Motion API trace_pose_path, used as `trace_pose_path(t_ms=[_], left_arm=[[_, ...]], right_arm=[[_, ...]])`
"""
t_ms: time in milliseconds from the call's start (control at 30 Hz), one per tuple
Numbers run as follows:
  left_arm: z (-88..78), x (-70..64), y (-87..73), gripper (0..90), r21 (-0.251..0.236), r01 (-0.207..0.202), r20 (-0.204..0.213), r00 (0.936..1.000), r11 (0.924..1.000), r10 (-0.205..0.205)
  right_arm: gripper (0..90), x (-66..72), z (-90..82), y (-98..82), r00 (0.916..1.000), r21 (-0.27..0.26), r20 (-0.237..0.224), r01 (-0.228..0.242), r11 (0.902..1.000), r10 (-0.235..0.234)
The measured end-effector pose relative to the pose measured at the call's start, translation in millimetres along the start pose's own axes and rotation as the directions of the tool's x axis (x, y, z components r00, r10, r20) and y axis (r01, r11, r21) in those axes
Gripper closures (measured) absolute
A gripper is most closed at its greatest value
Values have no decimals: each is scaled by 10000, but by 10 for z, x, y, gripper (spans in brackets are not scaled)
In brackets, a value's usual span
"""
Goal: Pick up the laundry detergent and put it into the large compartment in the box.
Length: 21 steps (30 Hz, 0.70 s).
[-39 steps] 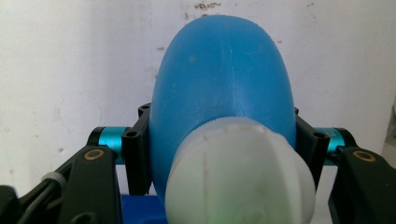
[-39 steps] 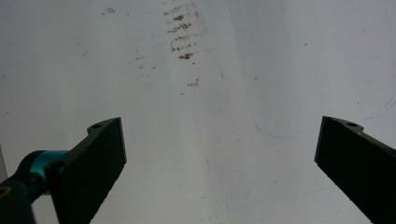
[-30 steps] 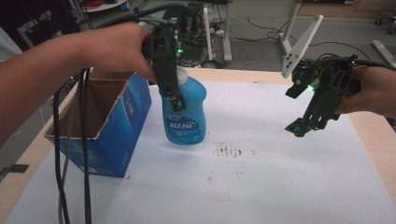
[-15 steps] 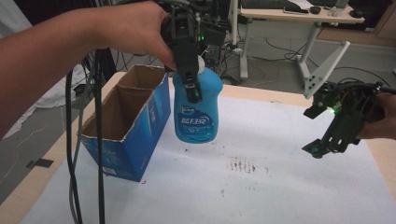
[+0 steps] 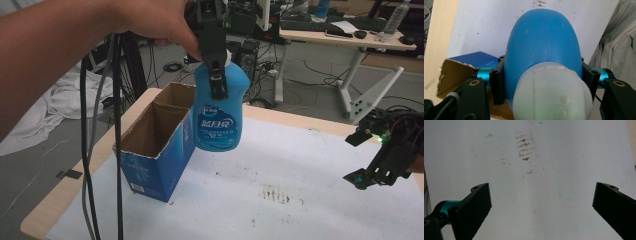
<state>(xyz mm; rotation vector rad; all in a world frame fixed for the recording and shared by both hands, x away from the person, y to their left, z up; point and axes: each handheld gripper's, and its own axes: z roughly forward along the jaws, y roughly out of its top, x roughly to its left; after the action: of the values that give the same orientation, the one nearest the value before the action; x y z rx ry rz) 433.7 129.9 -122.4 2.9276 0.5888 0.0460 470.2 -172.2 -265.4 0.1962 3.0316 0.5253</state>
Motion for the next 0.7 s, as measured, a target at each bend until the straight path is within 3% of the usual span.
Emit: trace_pose_path(t_ms=[433,700], left_arm=[[-282,8,-192,378,-324,874,78,9962,9956,-872],[-403,42,-393,378,-494,1585,-107,9872,9861,-1592]], right_arm=[[11,4,-26,-1,9999,-141,44,103,9998,-102],[11,5,-36,-14,10000,-178,55,71,9998,-70]])
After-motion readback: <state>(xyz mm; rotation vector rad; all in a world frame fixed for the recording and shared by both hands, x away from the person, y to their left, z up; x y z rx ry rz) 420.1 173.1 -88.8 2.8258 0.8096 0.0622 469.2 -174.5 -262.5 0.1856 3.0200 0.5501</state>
